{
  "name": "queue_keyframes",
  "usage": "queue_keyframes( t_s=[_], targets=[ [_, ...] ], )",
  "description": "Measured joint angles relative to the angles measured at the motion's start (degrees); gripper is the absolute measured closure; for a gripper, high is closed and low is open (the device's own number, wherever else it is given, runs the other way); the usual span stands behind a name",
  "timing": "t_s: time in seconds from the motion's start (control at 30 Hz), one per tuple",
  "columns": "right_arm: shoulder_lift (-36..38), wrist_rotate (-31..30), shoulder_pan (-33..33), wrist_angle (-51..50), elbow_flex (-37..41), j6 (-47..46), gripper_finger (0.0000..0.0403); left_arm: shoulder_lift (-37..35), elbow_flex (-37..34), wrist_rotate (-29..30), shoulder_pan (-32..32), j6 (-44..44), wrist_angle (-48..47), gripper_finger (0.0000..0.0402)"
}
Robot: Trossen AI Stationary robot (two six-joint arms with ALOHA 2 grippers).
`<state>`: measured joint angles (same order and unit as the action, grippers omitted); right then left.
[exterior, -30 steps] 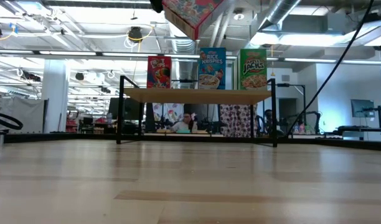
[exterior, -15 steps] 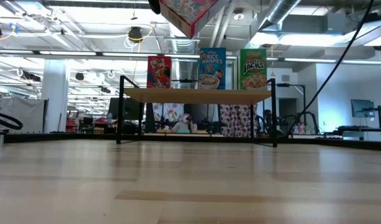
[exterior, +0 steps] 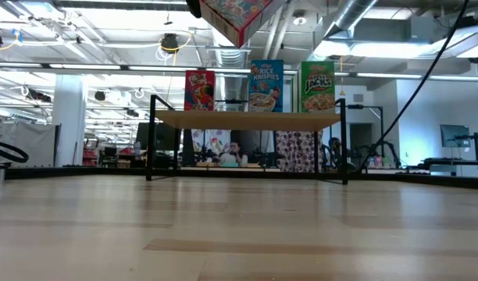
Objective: Stack cereal on shelf
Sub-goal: Put the right red cereal box on the shelf
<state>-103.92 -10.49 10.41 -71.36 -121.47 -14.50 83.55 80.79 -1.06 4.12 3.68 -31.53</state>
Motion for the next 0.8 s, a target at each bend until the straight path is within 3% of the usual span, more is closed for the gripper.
queue_keyframes(
  t_s=[0.47, 0.8],
  targets=[
    [0.00, 0.12, 0.00, -0.20, 0.00, -0.02, 0.0156, 0.00, 0.00, -0.11, 0.00, -0.04, -0.07, 0.0217],
    [0.00, 0.11, 0.00, -0.29, 0.00, -0.03, 0.0153, 0.00, 0.00, -0.11, 0.00, -0.26, -0.66, 0.0220]
  ],
)
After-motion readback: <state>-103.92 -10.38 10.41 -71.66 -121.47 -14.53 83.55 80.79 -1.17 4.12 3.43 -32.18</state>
